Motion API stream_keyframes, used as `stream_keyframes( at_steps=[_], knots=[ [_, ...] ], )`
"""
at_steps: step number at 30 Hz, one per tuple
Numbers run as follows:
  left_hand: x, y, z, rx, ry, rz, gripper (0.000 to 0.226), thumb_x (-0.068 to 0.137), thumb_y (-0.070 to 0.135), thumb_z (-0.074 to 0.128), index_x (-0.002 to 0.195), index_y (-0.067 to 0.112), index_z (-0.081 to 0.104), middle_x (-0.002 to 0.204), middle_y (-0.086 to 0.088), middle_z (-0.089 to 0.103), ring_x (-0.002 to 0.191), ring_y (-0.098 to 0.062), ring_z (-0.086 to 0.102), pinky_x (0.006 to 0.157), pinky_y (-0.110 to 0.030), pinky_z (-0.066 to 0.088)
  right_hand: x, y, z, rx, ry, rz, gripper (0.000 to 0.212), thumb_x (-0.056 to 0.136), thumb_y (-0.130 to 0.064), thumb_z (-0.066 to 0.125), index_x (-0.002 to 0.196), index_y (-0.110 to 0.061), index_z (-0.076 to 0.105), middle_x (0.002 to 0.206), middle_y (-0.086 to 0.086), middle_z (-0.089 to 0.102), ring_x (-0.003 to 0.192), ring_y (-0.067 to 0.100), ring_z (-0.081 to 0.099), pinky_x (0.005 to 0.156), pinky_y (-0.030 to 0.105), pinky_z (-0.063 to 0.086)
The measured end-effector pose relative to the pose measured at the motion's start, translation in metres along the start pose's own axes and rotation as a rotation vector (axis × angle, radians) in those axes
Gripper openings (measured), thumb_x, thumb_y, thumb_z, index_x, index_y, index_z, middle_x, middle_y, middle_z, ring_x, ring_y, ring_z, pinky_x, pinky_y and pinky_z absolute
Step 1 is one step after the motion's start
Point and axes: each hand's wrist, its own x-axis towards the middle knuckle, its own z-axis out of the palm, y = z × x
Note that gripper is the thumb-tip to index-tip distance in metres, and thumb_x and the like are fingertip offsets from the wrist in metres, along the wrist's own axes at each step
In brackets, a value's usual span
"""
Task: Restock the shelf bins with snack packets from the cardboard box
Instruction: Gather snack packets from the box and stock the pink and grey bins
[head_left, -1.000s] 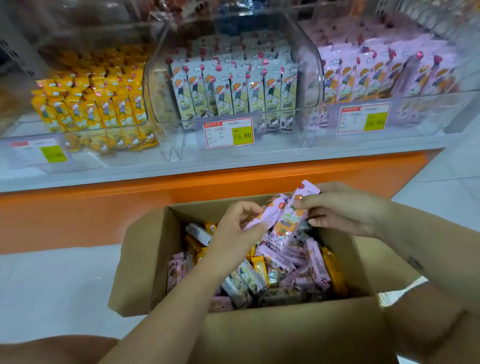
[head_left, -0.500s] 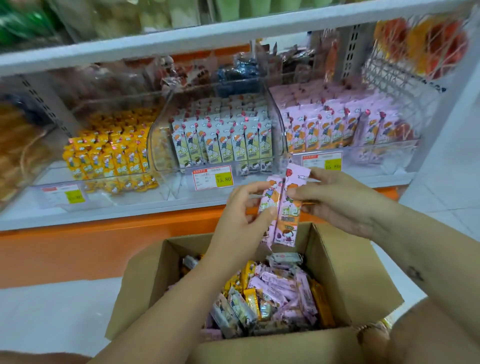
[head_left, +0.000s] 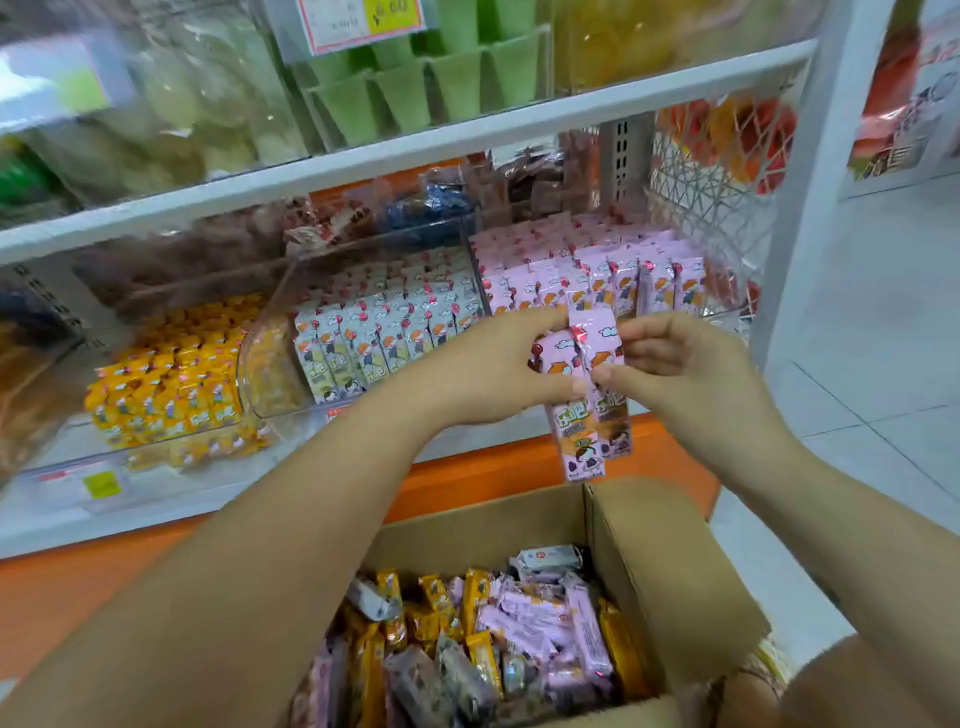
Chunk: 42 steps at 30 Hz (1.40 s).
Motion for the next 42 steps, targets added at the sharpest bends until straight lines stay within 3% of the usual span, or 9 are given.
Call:
stream_keyframes(
  at_steps=[2, 7, 16, 19, 22, 27, 31, 35, 42],
  knots=[
    [0.014, 0.010, -0.001, 0.063, -0.013, 0.027, 0.056, 0.087, 0.040, 0.065, 0.135, 0.020, 0.044, 0.117, 0.003, 0.059, 0.098, -0.011, 0.057, 0.072, -0.012, 0.037, 0.002, 0.001, -0.008, 0.011, 0.061, -0.028, 0.027, 0.075, -0.013, 0.077, 0.090, -0.027, 0.060, 0.095, -0.002, 0.067, 0.089, 0.008, 0.064, 0.082, 0.020, 0.051],
    [0.044, 0.022, -0.004, 0.058, 0.022, 0.006, 0.065, 0.085, 0.034, 0.069, 0.141, 0.017, 0.041, 0.147, -0.002, 0.041, 0.113, -0.021, 0.056, 0.089, -0.025, 0.041, 0.012, 0.000, -0.019, -0.033, 0.120, -0.098, 0.028, 0.080, -0.013, 0.074, 0.101, -0.023, 0.060, 0.097, -0.011, 0.064, 0.094, -0.001, 0.060, 0.085, 0.011, 0.048],
    [0.085, 0.049, 0.000, -0.030, 0.228, 0.108, 0.030, 0.086, 0.034, 0.068, 0.102, 0.009, 0.062, 0.093, -0.007, 0.067, 0.082, -0.025, 0.064, 0.072, -0.039, 0.052, 0.047, -0.001, -0.046, -0.118, 0.251, -0.282, 0.028, 0.085, -0.006, 0.067, 0.110, -0.018, 0.066, 0.105, -0.003, 0.066, 0.094, 0.001, 0.062, 0.086, 0.009, 0.047],
    [0.096, 0.043, -0.006, -0.042, 0.375, 0.105, 0.019, 0.088, 0.028, 0.067, 0.104, 0.019, 0.062, 0.089, 0.003, 0.067, 0.079, -0.014, 0.062, 0.069, -0.027, 0.047, 0.062, 0.007, -0.068, -0.321, 0.237, -0.245, 0.036, 0.086, -0.012, 0.066, 0.122, -0.020, 0.061, 0.117, -0.008, 0.059, 0.106, -0.002, 0.053, 0.085, -0.005, 0.030],
    [0.116, 0.031, -0.006, 0.041, 0.354, 0.052, 0.027, 0.088, 0.029, 0.065, 0.113, 0.022, 0.059, 0.099, 0.004, 0.063, 0.079, -0.007, 0.056, 0.062, -0.019, 0.039, 0.070, 0.027, -0.089, -0.598, 0.177, -0.132, 0.043, 0.086, -0.014, 0.066, 0.128, -0.014, 0.057, 0.133, 0.004, 0.051, 0.123, 0.017, 0.046, 0.081, 0.001, 0.019],
    [0.154, 0.008, 0.021, 0.217, 0.131, -0.108, 0.060, 0.090, 0.032, 0.064, 0.142, 0.014, 0.040, 0.147, -0.006, 0.042, 0.129, -0.024, 0.043, 0.096, -0.027, 0.036, 0.071, 0.047, -0.097, -0.666, 0.079, -0.059, 0.040, 0.087, -0.018, 0.063, 0.127, -0.020, 0.057, 0.134, 0.001, 0.050, 0.125, 0.013, 0.044, 0.086, 0.005, 0.020],
    [0.175, 0.007, 0.038, 0.246, 0.084, -0.127, 0.062, 0.091, 0.031, 0.063, 0.143, 0.011, 0.037, 0.147, -0.011, 0.038, 0.130, -0.026, 0.042, 0.100, -0.029, 0.035, 0.075, 0.046, -0.092, -0.626, 0.078, 0.000, 0.041, 0.089, -0.020, 0.061, 0.129, -0.023, 0.055, 0.140, -0.001, 0.046, 0.127, 0.014, 0.043, 0.098, 0.016, 0.028],
    [0.184, 0.005, 0.055, 0.226, 0.185, -0.071, 0.058, 0.089, 0.020, 0.066, 0.140, 0.018, 0.041, 0.135, -0.008, 0.030, 0.103, -0.023, 0.050, 0.087, -0.027, 0.039, 0.078, 0.048, -0.080, -0.624, 0.076, 0.052, 0.043, 0.089, -0.022, 0.060, 0.132, -0.021, 0.053, 0.142, 0.002, 0.039, 0.123, 0.019, 0.047, 0.104, 0.027, 0.035],
    [0.183, -0.005, 0.054, 0.117, 0.239, -0.073, 0.064, 0.082, 0.021, 0.074, 0.138, 0.023, 0.042, 0.139, -0.002, 0.022, 0.124, -0.025, 0.039, 0.093, -0.024, 0.036, 0.077, 0.050, -0.078, -0.649, 0.189, 0.020, 0.046, 0.087, -0.024, 0.062, 0.132, -0.022, 0.053, 0.149, 0.002, 0.028, 0.137, 0.021, 0.030, 0.109, 0.030, 0.029]
  ],
)
